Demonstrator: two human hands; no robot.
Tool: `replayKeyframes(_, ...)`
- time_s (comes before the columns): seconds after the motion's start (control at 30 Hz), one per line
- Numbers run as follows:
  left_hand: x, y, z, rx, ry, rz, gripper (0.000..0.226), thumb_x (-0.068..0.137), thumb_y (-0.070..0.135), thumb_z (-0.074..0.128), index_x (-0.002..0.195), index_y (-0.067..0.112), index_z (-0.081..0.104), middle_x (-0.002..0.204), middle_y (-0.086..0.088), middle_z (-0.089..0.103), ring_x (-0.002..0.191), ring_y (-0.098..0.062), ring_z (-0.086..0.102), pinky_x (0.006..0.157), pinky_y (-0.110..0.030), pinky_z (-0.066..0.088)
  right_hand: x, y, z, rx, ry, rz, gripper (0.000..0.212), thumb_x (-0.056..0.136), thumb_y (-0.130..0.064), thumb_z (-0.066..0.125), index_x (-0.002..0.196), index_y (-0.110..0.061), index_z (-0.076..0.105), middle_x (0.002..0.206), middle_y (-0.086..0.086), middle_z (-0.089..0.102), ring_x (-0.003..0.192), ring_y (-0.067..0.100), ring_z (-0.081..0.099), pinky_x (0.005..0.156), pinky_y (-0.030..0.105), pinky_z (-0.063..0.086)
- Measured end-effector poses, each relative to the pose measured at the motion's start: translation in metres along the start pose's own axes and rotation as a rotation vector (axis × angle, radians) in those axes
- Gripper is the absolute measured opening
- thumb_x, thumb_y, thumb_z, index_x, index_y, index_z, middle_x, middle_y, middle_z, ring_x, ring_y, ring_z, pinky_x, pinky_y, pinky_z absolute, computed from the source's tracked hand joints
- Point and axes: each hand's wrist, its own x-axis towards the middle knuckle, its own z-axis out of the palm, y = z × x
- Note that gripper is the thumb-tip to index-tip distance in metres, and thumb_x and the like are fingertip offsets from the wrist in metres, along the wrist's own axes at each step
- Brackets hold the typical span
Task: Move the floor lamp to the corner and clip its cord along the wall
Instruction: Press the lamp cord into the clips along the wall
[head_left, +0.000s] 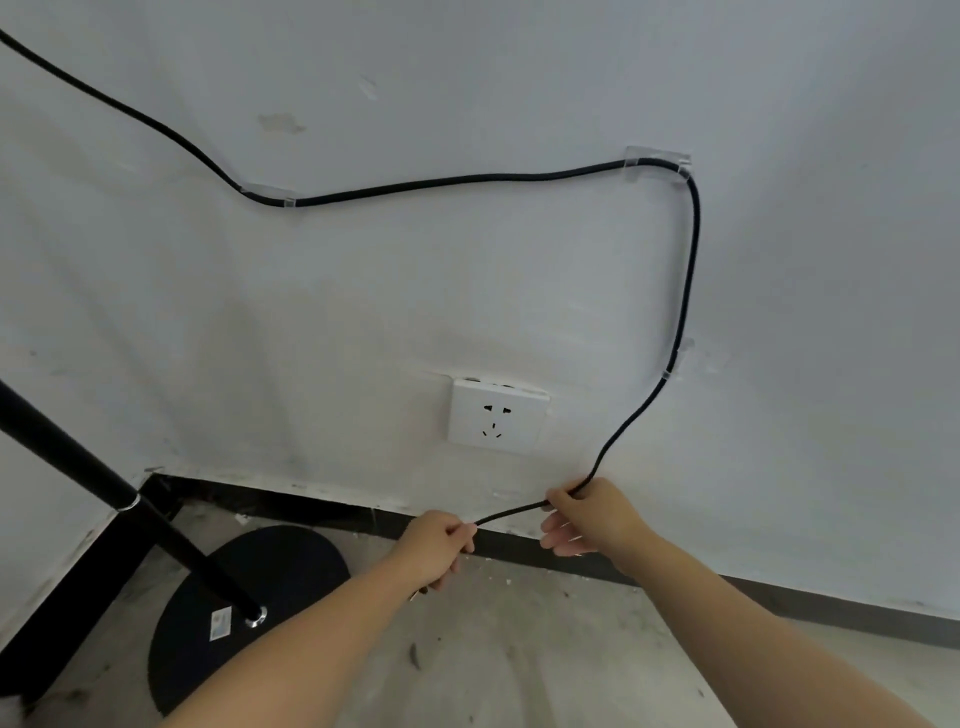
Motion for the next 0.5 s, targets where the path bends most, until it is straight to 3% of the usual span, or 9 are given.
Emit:
replayKeyframes(0.2, 0.022, 0.006, 0.015, -0.177, 0.109, -0.049, 0.032, 0.096, 0.027, 0.047, 0.073, 0.012, 0.065, 0.049, -0.003, 0.053, 0.031, -0.014, 0.040, 0.038, -0.019, 0.032, 0.015, 0.007, 0.015, 0.039, 0.179, -0.049, 0.019, 0.092, -0.016, 0.054, 0.079, -0.005, 0.063, 0.067, 0.010, 0.069, 0.045, 0.014, 0.067, 0.042, 0.022, 0.056)
replayKeyframes(0.33, 0.031, 0.008, 0.013, -0.267, 0.142, -0.010, 0.028, 0.094, 0.023, 0.052, 0.071, 0.012, 0.066, 0.053, -0.003, 0.054, 0.034, -0.013, 0.043, 0.038, -0.020, 0.036, 0.016, 0.015, 0.021, -0.217, 0.293, -0.141, 0.029, 0.094, -0.019, 0.049, 0.081, 0.003, 0.064, 0.073, 0.017, 0.070, 0.047, 0.018, 0.068, 0.057, 0.037, 0.062)
replayKeyframes(0.5, 0.036, 0.006, -0.003, -0.322, -0.001, -0.002, 0.021, 0.089, 0.020, 0.061, 0.070, 0.012, 0.066, 0.060, -0.002, 0.056, 0.035, -0.004, 0.048, 0.038, -0.014, 0.038, 0.014, 0.029, 0.002, -0.553, 0.360, -0.183, 0.032, 0.093, -0.017, 0.045, 0.075, 0.006, 0.058, 0.075, 0.023, 0.068, 0.066, 0.036, 0.069, 0.066, 0.047, 0.058)
